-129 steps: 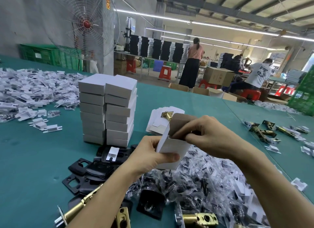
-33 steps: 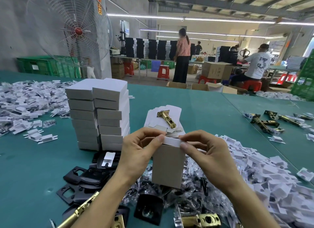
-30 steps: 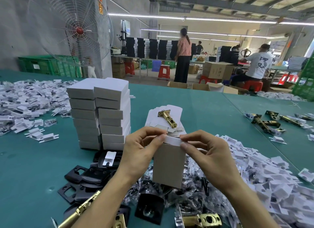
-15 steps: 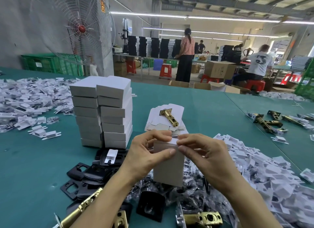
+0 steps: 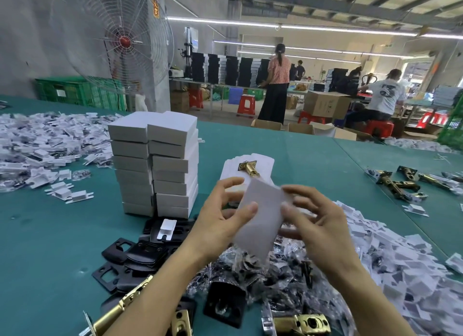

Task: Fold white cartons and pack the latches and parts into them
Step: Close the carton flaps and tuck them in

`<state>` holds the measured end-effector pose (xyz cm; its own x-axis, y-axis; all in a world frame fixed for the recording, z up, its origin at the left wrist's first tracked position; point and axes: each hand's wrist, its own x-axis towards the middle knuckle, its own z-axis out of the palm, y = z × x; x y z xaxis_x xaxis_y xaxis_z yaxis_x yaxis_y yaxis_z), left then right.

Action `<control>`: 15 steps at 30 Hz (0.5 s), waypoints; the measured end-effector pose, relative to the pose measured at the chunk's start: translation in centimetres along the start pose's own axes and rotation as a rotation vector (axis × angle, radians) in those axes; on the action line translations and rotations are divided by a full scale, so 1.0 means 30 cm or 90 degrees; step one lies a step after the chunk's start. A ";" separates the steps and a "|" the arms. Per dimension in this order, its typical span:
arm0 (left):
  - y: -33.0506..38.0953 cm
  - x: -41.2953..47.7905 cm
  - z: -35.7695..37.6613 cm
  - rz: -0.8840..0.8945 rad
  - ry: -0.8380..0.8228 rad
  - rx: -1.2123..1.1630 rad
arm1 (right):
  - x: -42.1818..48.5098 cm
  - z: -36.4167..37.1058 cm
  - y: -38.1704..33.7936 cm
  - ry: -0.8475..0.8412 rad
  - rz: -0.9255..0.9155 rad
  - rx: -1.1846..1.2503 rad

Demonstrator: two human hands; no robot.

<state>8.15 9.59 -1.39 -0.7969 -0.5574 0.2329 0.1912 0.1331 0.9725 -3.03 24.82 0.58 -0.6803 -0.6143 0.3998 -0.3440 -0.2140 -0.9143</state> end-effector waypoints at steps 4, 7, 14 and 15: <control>0.043 -0.015 0.017 -0.096 -0.103 -0.041 | 0.023 -0.027 -0.031 0.106 0.108 0.200; 0.075 -0.027 0.057 -0.092 -0.076 -0.084 | 0.014 -0.004 -0.036 0.101 0.174 0.266; 0.070 -0.035 0.104 0.109 0.182 0.079 | 0.001 0.048 -0.046 0.077 0.191 0.285; 0.071 -0.030 0.100 0.107 0.190 0.075 | 0.000 0.046 -0.047 0.067 0.194 0.282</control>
<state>7.55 12.84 0.46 -0.5540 -0.7322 0.3962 0.2238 0.3274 0.9180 -1.64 24.08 1.79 -0.7751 -0.6245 0.0959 0.1693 -0.3514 -0.9208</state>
